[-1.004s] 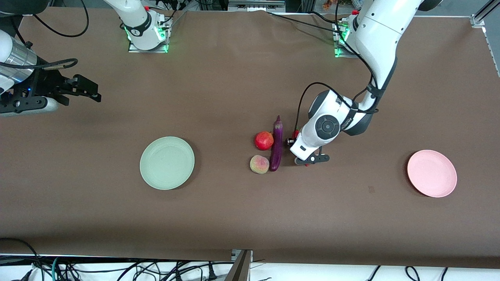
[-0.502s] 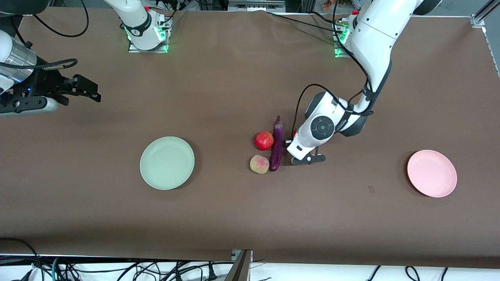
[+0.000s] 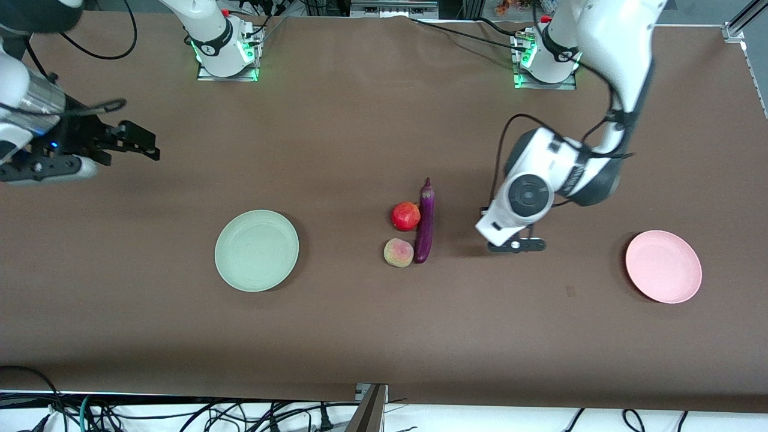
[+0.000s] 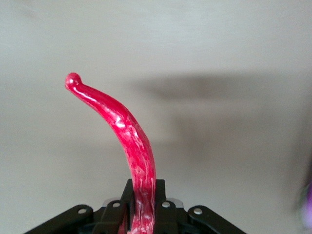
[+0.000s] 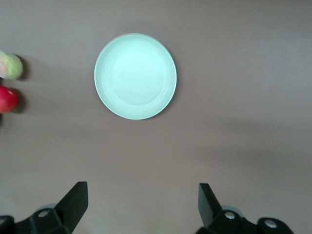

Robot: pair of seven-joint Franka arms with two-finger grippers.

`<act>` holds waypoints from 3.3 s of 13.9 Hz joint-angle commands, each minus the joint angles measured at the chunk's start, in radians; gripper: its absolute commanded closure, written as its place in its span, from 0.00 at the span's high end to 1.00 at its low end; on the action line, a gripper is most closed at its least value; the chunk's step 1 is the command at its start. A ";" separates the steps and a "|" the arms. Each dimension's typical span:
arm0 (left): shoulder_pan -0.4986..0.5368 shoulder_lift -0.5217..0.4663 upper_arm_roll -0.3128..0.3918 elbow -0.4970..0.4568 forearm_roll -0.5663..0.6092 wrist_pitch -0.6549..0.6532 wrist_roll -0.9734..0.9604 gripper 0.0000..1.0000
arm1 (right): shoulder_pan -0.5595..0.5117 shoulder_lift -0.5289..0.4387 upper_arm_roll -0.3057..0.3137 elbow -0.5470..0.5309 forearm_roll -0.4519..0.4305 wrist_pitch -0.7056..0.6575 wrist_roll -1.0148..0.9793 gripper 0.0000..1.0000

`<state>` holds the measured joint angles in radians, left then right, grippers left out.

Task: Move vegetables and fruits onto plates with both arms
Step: 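Carry the chili to the pink plate while the right gripper reaches the apple, then carry the apple to the green plate while the left gripper reaches the eggplant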

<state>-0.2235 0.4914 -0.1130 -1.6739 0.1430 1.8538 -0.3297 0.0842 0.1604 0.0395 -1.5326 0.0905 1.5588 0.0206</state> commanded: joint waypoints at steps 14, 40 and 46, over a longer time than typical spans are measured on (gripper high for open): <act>0.578 0.138 -0.010 -0.003 0.179 0.504 1.476 0.09 | 0.598 0.537 -0.004 0.182 0.051 0.578 0.844 1.00; 0.564 0.130 -0.011 0.029 0.167 0.476 1.474 1.00 | 0.631 0.708 -0.010 0.339 -0.072 0.614 0.891 0.21; 0.483 0.121 -0.080 0.177 0.165 0.145 1.277 1.00 | 0.458 0.570 -0.017 0.321 -0.071 0.314 0.433 0.20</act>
<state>0.2977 0.6180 -0.1769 -1.5425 0.2932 2.0831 1.0325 0.6161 0.7703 0.0102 -1.1764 0.0278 1.9256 0.5992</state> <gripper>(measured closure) 0.000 0.167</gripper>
